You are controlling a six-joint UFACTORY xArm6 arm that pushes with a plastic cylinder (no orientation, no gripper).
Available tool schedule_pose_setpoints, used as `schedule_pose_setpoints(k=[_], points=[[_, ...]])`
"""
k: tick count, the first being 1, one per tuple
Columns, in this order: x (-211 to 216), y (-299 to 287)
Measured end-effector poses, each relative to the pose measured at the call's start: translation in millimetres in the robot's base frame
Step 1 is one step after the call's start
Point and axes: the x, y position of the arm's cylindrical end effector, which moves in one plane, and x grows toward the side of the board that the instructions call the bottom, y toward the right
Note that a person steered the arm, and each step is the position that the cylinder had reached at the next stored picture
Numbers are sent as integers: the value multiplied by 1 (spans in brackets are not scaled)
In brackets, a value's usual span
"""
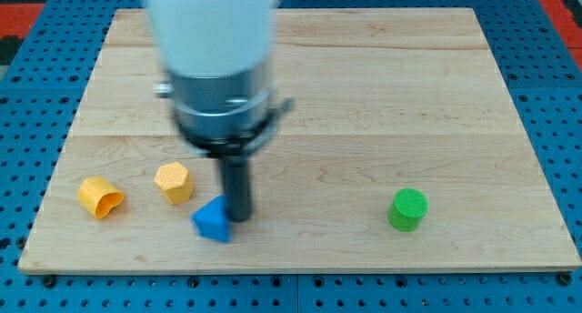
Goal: Push green circle towards bottom center
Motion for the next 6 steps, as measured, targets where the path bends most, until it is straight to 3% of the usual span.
schedule_pose_setpoints(k=[1,3,4,5,6], points=[[-13,-33],[-111,185],[-104,298],[-41,294],[0,217]])
